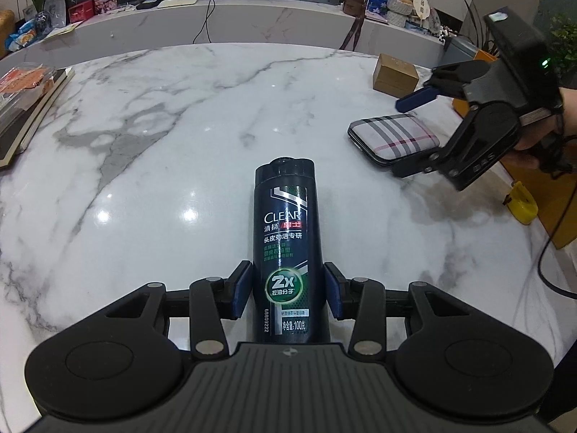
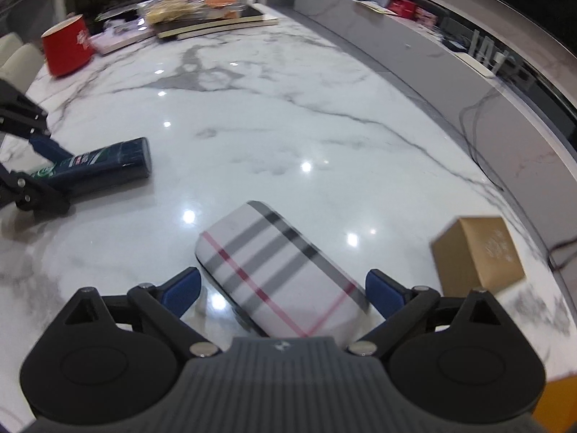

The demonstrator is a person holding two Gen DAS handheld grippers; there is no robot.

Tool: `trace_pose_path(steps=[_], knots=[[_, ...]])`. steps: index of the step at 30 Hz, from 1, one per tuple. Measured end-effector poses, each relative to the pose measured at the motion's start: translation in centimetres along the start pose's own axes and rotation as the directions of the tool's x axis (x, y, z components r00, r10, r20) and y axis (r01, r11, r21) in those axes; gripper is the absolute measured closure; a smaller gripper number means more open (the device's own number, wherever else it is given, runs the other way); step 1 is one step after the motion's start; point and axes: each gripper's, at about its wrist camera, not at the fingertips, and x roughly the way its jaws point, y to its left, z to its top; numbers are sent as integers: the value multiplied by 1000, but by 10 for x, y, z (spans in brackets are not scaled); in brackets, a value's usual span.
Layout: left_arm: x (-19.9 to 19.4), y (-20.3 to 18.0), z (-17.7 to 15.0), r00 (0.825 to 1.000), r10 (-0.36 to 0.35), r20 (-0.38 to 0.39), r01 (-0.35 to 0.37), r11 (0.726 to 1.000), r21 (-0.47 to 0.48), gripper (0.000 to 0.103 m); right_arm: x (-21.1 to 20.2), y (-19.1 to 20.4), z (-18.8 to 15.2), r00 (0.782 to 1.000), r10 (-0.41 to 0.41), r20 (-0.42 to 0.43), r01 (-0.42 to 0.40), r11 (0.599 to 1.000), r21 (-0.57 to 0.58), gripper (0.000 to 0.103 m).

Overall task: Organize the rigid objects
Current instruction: 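Grasp the plaid pouch with the right tool while the left tool lifts the shampoo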

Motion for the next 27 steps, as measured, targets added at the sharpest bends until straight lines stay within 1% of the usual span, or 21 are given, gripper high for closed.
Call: trace_pose_path(steps=[2,4,6,8,10,12,13,14,15,17,18,19,20,21,23,24,26,27], knots=[[0,1,0,1000,-4,0,4,1000,0,54,4,-1,1,1000,-9,7,9,1000,-8,3],[0,0,0,1000,-5,-3,5,1000,1,54,7,-7,3,1000,1,-11,0,1000,27,5],[-1,-1,1,1000,-3,-6,4,1000,1,54,8,-14,5,998,15,-62,-8,993,114,7],[0,-2,1,1000,3,-8,-3,1000,1,54,8,-21,5,995,11,-101,12,974,225,15],[1,-4,2,1000,15,-12,-15,1000,8,54,6,-19,7,990,-27,-141,68,954,293,18],[2,-7,3,1000,25,-11,-25,1000,14,54,5,-11,11,977,-59,-204,134,916,379,19],[2,-8,3,1000,28,-9,-28,999,15,54,3,-5,11,973,-65,-222,152,903,403,20],[3,-9,3,1000,31,-5,-31,999,14,54,2,4,11,971,-66,-230,158,900,406,20],[3,-9,3,999,34,1,-34,999,12,51,0,14,11,972,-61,-225,149,907,395,20],[5,-8,3,999,37,18,-37,999,3,50,-3,29,9,980,-64,-189,131,922,364,21],[5,-8,4,999,38,26,-38,999,-3,49,-4,34,7,985,-79,-152,128,930,345,20],[6,-9,4,999,40,36,-40,999,-9,49,-4,38,6,989,-96,-116,130,936,328,18],[7,-9,5,998,43,46,-43,999,-13,49,-3,38,3,989,-125,-81,145,934,328,15],[9,-10,5,997,48,59,-47,999,-17,48,-1,35,1,987,-148,-57,159,921,355,14],[11,-14,5,995,63,81,-62,998,-11,48,2,27,-2,984,-177,-26,171,884,435,12],[13,-18,5,994,70,89,-70,998,1,45,4,27,-3,979,-205,-14,189,872,452,12],[17,-26,5,991,87,101,-92,995,38,41,7,29,-2,973,-232,15,200,868,455,13],[18,-30,5,990,96,104,-102,993,54,41,9,31,-1,969,-245,27,205,864,459,13]])
